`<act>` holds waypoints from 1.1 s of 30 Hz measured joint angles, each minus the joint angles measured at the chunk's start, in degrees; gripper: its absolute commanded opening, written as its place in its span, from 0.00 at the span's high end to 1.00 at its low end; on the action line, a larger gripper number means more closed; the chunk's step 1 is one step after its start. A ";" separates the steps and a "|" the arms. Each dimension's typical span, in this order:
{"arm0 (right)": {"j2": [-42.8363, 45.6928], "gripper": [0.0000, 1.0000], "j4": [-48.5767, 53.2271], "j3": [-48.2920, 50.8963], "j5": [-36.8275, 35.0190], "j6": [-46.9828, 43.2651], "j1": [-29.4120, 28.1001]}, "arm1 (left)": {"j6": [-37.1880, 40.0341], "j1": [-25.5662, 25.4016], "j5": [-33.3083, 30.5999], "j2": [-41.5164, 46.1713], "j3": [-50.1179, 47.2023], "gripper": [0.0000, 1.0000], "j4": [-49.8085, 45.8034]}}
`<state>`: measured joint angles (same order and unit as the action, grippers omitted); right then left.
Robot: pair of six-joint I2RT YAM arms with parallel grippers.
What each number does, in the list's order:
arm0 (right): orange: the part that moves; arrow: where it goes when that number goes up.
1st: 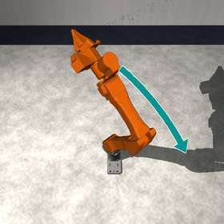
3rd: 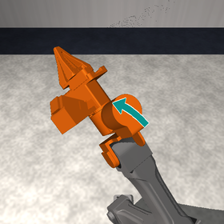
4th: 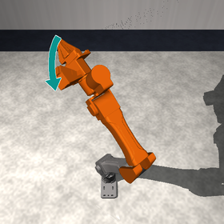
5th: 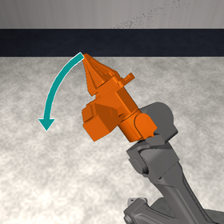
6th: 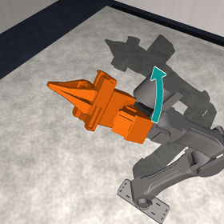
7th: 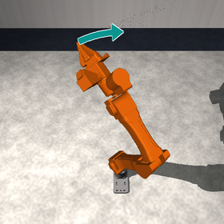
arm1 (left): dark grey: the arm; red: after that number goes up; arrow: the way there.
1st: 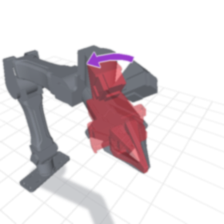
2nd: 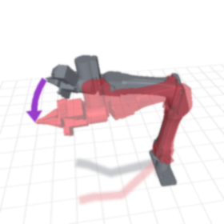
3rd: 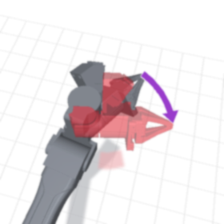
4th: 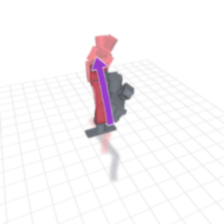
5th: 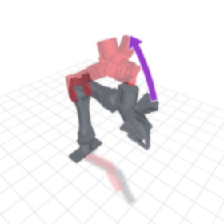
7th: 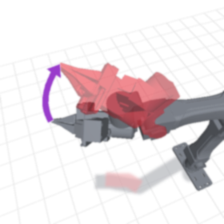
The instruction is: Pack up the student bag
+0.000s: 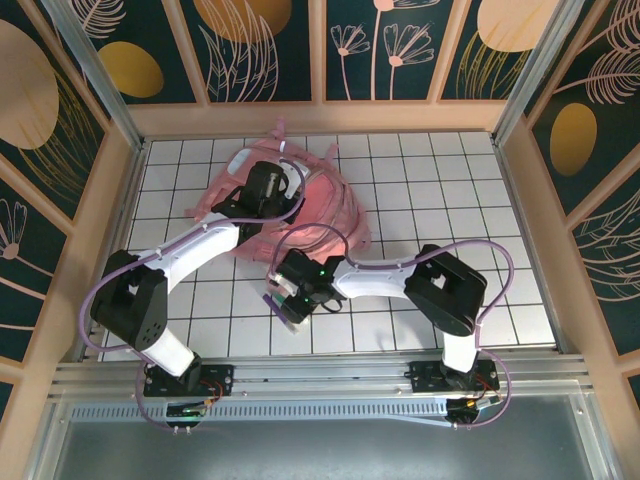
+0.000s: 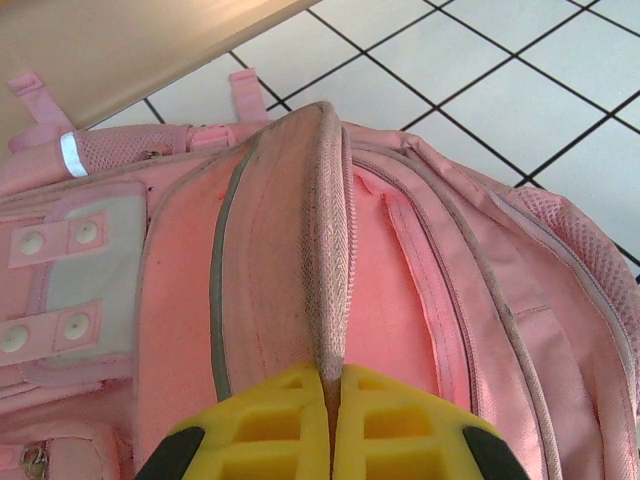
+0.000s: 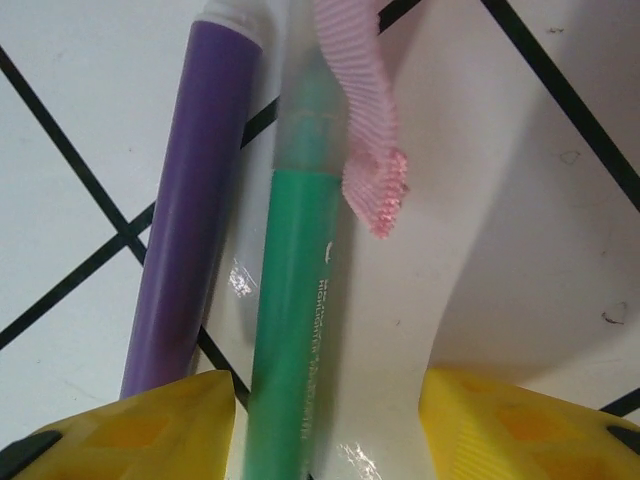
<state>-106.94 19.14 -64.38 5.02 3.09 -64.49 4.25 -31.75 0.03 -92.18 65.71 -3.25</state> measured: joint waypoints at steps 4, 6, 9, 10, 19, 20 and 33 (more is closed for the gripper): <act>-0.37 0.66 0.48 -0.31 -3.69 0.79 -0.85 | 0.00 0.00 0.00 0.00 0.00 1.00 0.02; -0.39 0.76 0.52 -0.31 -5.42 1.60 -0.87 | 0.00 0.00 0.02 0.00 0.00 1.00 0.02; 0.04 0.84 -0.07 0.24 -6.51 2.29 -0.87 | 0.00 0.00 0.02 0.00 0.00 1.00 0.00; 0.55 0.84 -0.63 0.83 -6.58 2.19 -0.87 | 0.00 0.00 0.04 0.00 0.00 1.00 0.00; 15.21 0.88 -3.39 14.64 -8.72 3.56 0.90 | -0.87 0.26 1.03 0.00 0.00 1.00 0.07; 17.66 0.89 -3.96 16.17 -9.01 4.37 1.60 | -0.90 0.26 1.03 0.00 0.00 1.00 0.09; 39.85 0.93 -3.80 19.87 1.20 21.86 22.18 | -3.85 0.28 1.20 0.00 0.24 1.00 0.07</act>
<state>-67.09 15.33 -44.51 6.22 24.95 -42.30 0.40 -31.46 1.23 -92.18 65.95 -3.18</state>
